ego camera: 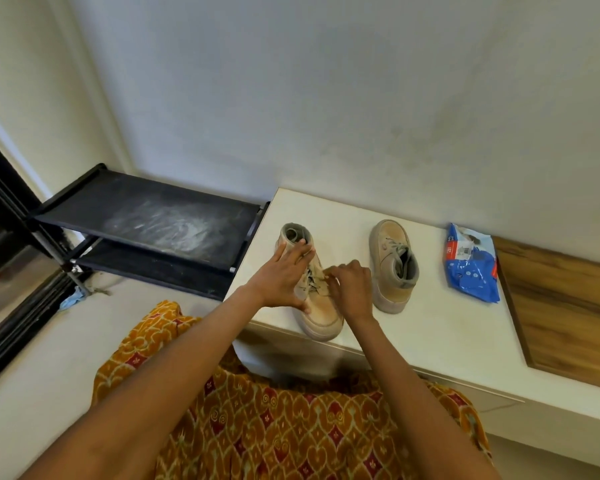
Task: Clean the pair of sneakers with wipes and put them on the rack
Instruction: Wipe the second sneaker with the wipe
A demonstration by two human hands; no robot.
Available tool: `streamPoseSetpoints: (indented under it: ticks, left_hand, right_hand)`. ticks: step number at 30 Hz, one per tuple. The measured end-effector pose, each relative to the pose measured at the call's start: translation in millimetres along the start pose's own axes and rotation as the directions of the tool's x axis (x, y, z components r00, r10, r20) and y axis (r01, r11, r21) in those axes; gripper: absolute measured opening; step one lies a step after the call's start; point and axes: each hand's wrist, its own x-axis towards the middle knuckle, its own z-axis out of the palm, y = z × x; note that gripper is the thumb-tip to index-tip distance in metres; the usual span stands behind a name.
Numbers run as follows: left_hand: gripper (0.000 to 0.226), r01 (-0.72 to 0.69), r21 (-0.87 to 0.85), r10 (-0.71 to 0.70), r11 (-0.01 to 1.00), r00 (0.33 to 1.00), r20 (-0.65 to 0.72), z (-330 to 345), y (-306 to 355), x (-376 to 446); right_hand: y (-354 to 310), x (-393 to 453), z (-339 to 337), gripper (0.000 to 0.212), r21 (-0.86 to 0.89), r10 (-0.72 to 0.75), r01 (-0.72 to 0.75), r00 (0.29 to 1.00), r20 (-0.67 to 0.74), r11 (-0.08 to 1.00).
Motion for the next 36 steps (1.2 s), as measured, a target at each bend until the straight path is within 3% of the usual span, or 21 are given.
streamPoseSetpoints:
  ticks: [3,5,7,11,13,16,19,22,27,31,36]
  left_hand:
    - [0.113,-0.003,-0.013,0.003,1.000,1.000,-0.006,2,0,0]
    - [0.113,0.001,-0.023,-0.001,1.000,1.000,-0.016,2,0,0]
    - [0.113,0.002,-0.033,-0.003,0.999,1.000,-0.022,3,0,0]
    - [0.113,0.014,-0.030,-0.014,0.999,1.000,-0.011,1,2,0]
    - [0.113,0.018,-0.022,-0.018,1.000,1.000,-0.006,1,1,0]
    - [0.113,0.022,-0.019,-0.022,1.000,1.000,-0.003,2,0,0]
    - [0.114,0.016,-0.013,-0.016,1.000,1.000,-0.013,4,0,-1]
    - [0.115,0.013,-0.018,-0.013,1.000,1.000,-0.023,5,0,-1]
    - [0.119,0.003,-0.005,-0.002,1.000,1.000,0.018,1,0,-1]
    - [0.120,0.011,0.053,-0.014,0.999,0.999,0.040,-1,2,1]
    - [0.119,0.023,0.068,-0.024,0.997,1.000,0.015,2,4,1]
  right_hand:
    - [22,-23,-7,0.015,-0.096,-0.177,0.180,0.983,0.037,0.979]
    - [25,-19,-13,0.014,-0.137,-0.204,0.214,0.975,0.083,0.967]
    - [16,-2,-13,0.015,-0.163,-0.156,0.176,0.979,0.129,0.971]
    - [-6,25,-3,0.026,-0.066,0.084,-0.078,0.992,0.093,0.995]
    - [-4,25,2,0.025,-0.013,0.128,-0.127,0.987,0.102,0.992]
    - [16,9,-3,0.019,0.083,0.082,-0.105,0.967,0.239,0.991]
    - [34,-14,-21,0.018,0.060,-0.030,0.008,0.928,0.372,0.998]
    - [40,-25,-37,0.018,0.087,-0.041,0.001,0.883,0.467,0.996]
    - [30,-10,-16,0.016,0.122,0.111,-0.158,0.940,0.324,0.980]
    - [20,6,5,0.020,0.160,0.240,-0.281,0.942,0.236,0.946]
    - [22,-30,-9,0.024,0.213,0.156,-0.192,0.972,0.173,0.958]
